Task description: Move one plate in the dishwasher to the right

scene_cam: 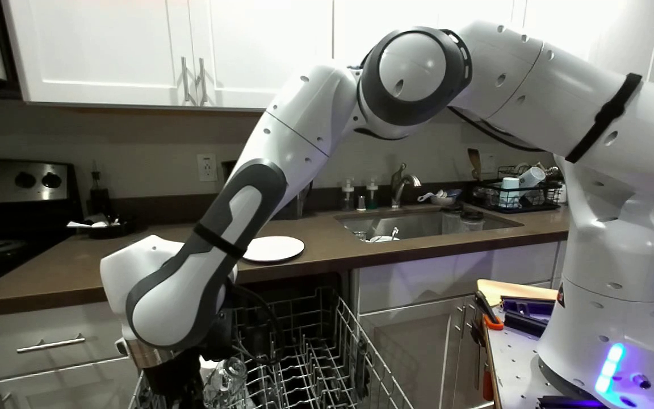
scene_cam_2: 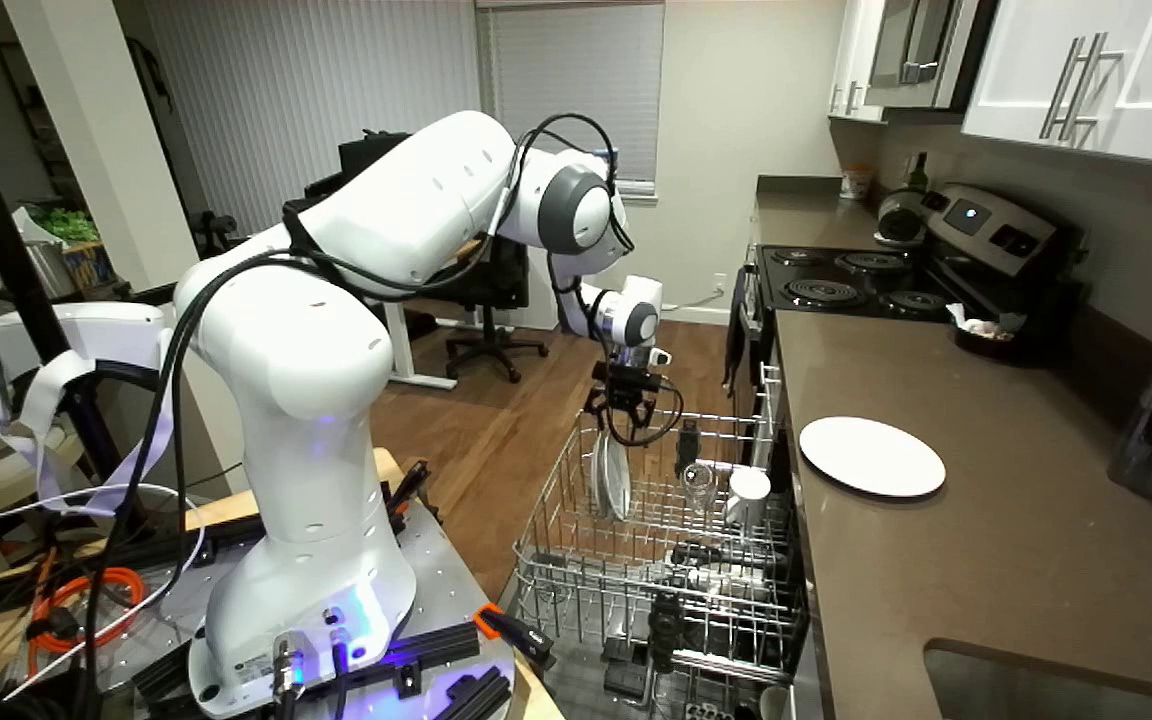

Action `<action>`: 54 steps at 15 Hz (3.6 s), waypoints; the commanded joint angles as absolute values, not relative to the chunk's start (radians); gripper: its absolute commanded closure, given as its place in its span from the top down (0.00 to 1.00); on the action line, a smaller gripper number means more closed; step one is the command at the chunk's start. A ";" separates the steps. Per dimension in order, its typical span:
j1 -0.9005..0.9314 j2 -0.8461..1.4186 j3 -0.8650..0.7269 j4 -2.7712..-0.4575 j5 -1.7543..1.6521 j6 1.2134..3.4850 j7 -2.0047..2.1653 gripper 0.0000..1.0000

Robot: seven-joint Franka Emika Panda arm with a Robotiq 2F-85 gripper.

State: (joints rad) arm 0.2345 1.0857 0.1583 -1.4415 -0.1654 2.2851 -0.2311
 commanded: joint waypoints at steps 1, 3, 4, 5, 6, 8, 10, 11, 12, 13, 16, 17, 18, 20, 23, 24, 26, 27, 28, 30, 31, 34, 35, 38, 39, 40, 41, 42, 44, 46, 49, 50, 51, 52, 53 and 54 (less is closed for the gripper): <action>0.230 1.107 0.157 -1.415 -0.170 2.260 -0.257 0.81; 0.229 1.108 0.158 -1.415 -0.169 2.261 -0.259 0.99; 0.230 1.107 0.158 -1.415 -0.170 2.259 -0.258 1.00; 0.231 1.103 0.157 -1.418 -0.171 2.259 -0.256 1.00; 0.230 1.101 0.157 -1.420 -0.170 2.259 -0.255 1.00; 0.229 1.095 0.158 -1.425 -0.170 2.261 -0.256 1.00; 0.232 1.084 0.154 -1.435 -0.172 2.261 -0.249 1.00; 0.232 1.079 0.153 -1.440 -0.173 2.263 -0.246 1.00; 0.232 1.076 0.152 -1.442 -0.173 2.264 -0.244 1.00; 0.231 1.075 0.152 -1.443 -0.172 2.266 -0.246 1.00; 0.232 1.068 0.151 -1.447 -0.174 2.272 -0.246 1.00; 0.232 1.066 0.150 -1.450 -0.174 2.273 -0.243 1.00; 0.230 1.067 0.150 -1.451 -0.172 2.275 -0.243 1.00; 0.229 1.060 0.148 -1.459 -0.173 2.276 -0.241 1.00; 0.232 1.043 0.140 -1.475 -0.177 2.283 -0.232 1.00; 0.230 1.048 0.139 -1.471 -0.176 2.285 -0.234 1.00; 0.225 1.070 0.141 -1.451 -0.173 2.289 -0.244 1.00; 0.224 1.078 0.141 -1.445 -0.173 2.291 -0.247 1.00; 0.223 1.088 0.141 -1.437 -0.173 2.296 -0.250 1.00; 0.222 1.107 0.142 -1.423 -0.174 2.306 -0.254 1.00; 0.221 1.113 0.143 -1.421 -0.174 2.314 -0.256 1.00; 0.220 1.129 0.143 -1.421 -0.176 2.352 -0.256 0.67; 0.219 1.134 0.144 -1.422 -0.175 2.365 -0.258 0.59; 0.211 1.135 0.153 -1.432 -0.172 2.398 -0.270 0.39; 0.206 1.125 0.161 -1.442 -0.168 2.402 -0.275 0.33; 0.204 1.116 0.165 -1.451 -0.167 2.406 -0.276 0.27; 0.202 1.104 0.168 -1.462 -0.166 2.406 -0.277 0.20; 0.201 1.095 0.171 -1.469 -0.164 2.403 -0.276 0.14; 0.194 1.070 0.177 -1.493 -0.159 2.403 -0.278 0.02; 0.180 1.043 0.190 -1.529 -0.150 2.408 -0.282 0.01; 0.155 0.998 0.212 -1.597 -0.140 2.427 -0.284 0.03; 0.145 0.979 0.220 -1.625 -0.136 2.432 -0.283 0.02; 0.139 0.961 0.224 -1.647 -0.135 2.436 -0.284 0.03; 0.131 0.939 0.228 -1.671 -0.133 2.434 -0.284 0.03; 0.124 0.920 0.233 -1.690 -0.131 2.430 -0.285 0.03; 0.117 0.897 0.238 -1.710 -0.128 2.422 -0.287 0.03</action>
State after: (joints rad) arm 0.1532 1.0082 0.2168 -1.5946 -0.1556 2.4175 -0.2425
